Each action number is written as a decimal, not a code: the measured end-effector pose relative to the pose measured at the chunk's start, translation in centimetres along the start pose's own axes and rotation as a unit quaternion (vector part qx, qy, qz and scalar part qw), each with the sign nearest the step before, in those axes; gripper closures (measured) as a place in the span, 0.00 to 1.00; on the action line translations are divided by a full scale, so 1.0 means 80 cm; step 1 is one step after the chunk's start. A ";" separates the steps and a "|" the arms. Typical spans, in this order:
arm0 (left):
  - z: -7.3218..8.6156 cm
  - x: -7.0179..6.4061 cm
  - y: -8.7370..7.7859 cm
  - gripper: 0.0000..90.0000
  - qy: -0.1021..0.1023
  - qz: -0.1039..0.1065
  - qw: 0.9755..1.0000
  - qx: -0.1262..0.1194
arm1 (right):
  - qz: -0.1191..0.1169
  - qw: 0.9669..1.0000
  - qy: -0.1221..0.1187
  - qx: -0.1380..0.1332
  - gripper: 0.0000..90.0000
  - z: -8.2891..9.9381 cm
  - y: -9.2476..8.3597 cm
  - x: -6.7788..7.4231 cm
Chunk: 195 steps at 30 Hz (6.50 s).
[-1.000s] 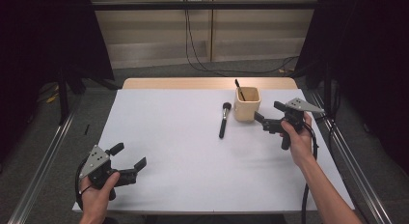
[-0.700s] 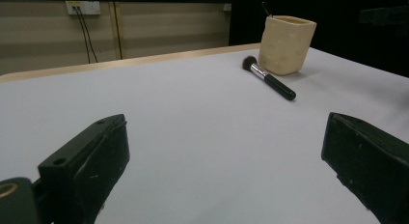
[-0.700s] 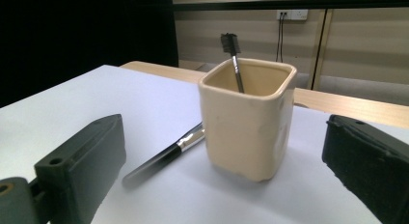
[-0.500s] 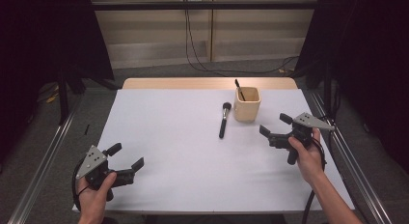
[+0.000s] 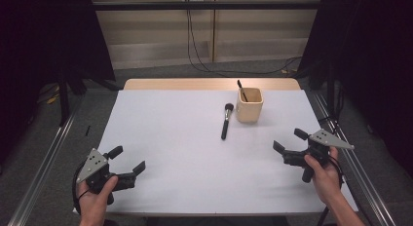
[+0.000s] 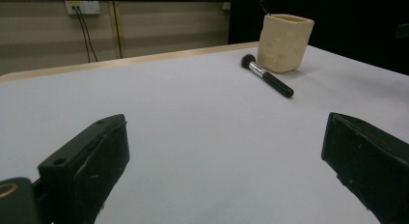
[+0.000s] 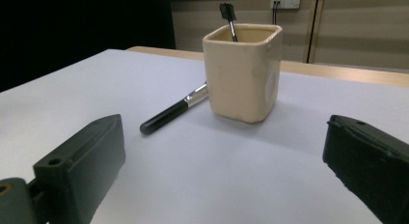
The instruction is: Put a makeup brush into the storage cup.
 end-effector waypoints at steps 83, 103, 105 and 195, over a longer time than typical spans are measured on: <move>-0.001 -0.003 0.004 0.03 0.011 0.001 1.000 0.003 | -0.005 0.999 -0.044 -0.006 0.02 -0.017 0.023 0.022; -0.001 -0.003 0.003 0.03 0.014 0.002 1.000 0.004 | -0.014 0.998 -0.059 -0.010 0.02 -0.041 0.079 0.022; -0.001 -0.003 0.003 0.03 0.014 0.002 1.000 0.004 | -0.013 0.998 -0.060 -0.009 0.02 -0.043 0.084 0.021; -0.002 -0.004 0.007 0.03 0.026 0.008 1.000 0.009 | -0.125 0.941 -0.089 0.301 0.08 -0.124 0.221 0.046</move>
Point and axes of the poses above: each handheld gripper's, and its own axes: y roughly forward along the jaws, z roughly out of its underside, x roughly to its left, the point moved 1 cm from there along y, roughly forward along the jaws, and after that the axes turned 6 degrees about -y, right-handed, at the moved point
